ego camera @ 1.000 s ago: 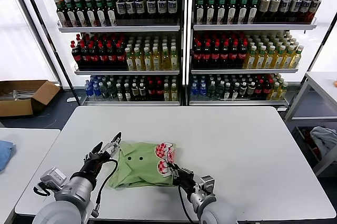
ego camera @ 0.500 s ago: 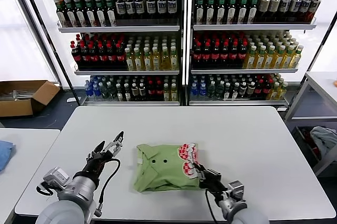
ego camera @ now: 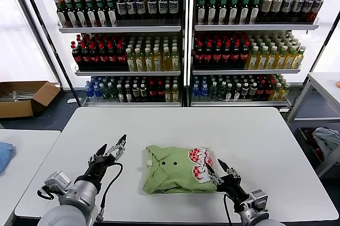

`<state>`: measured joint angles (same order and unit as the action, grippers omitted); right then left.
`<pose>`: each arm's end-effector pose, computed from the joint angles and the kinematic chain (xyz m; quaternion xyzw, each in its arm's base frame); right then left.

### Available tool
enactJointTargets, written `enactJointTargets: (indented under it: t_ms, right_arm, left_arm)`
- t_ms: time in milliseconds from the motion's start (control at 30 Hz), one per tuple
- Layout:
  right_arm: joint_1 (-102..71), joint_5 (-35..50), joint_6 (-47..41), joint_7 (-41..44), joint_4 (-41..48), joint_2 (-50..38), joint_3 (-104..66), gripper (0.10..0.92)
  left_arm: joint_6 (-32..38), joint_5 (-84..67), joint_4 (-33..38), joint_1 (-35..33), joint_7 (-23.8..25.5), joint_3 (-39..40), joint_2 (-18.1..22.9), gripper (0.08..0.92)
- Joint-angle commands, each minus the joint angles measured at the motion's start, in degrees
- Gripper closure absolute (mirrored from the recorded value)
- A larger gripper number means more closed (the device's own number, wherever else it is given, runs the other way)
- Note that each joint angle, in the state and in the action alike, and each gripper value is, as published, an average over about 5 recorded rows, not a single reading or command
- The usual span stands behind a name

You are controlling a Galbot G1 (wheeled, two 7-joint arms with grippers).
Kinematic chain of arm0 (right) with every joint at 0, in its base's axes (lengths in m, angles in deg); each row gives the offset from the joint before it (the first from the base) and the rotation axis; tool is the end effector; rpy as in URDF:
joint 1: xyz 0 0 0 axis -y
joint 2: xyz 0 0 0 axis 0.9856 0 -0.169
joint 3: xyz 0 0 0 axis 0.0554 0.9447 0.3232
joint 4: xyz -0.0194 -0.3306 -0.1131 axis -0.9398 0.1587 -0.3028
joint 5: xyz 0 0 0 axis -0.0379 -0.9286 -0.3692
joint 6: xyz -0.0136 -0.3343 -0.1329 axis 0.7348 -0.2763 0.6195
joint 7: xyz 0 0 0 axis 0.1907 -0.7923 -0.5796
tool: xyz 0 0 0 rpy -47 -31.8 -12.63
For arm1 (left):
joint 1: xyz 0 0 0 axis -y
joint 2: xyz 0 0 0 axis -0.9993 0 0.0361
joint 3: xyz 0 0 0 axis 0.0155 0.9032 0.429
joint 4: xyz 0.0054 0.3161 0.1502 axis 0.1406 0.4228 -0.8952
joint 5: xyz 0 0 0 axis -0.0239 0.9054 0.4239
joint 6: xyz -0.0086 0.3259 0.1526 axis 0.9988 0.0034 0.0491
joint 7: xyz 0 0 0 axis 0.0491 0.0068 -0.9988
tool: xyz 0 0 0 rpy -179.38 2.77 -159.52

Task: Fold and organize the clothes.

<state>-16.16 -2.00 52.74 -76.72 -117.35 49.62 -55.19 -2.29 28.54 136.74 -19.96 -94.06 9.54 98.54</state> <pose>0.2046 -0.0314 -0.2864 0.1735 -0.9734 -0.0247 0.1474 0.2032 0.0303 -0.1827 -0.0354 -0.9504 0.2732 0.1443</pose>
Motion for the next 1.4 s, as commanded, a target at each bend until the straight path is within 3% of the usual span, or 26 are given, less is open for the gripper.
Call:
enactJointTargets:
  t_ms: [33,200,333,767,1067,1400]
  right_arm:
    - [7.79,-1.67,-0.15,-1.72,5.93,4.95,10.25,0.413]
    - [9.26,-1.23,-4.50,-5.09,10.87,5.57,11.54,0.270]
    - [7.25,-1.01,-9.64,-7.79,9.33,4.37,10.50,0.210]
    - [10.63,0.57,-9.56,-11.13,-3.48,4.99,12.70,0.203]
    - [16.58,-6.41,-13.55,-13.30,12.25,10.73,21.69,0.203]
    - [14.87,-7.80,-15.39,-12.34,9.31,7.94,22.49,0.203]
  left_arm:
    - [-0.23,0.71,0.59,-1.23,0.00,-0.08,0.13,0.177]
    - [-0.05,0.88,0.94,-2.12,0.07,-0.90,0.17,0.177]
    - [0.24,0.80,1.02,-2.29,0.07,-1.33,0.18,0.177]
    - [0.30,0.73,0.61,-1.04,0.06,-0.51,-0.18,0.177]
    - [0.24,0.90,0.79,-1.54,0.11,-0.47,-0.02,0.177]
    - [0.24,1.07,1.01,-1.93,0.50,-0.62,0.66,0.177]
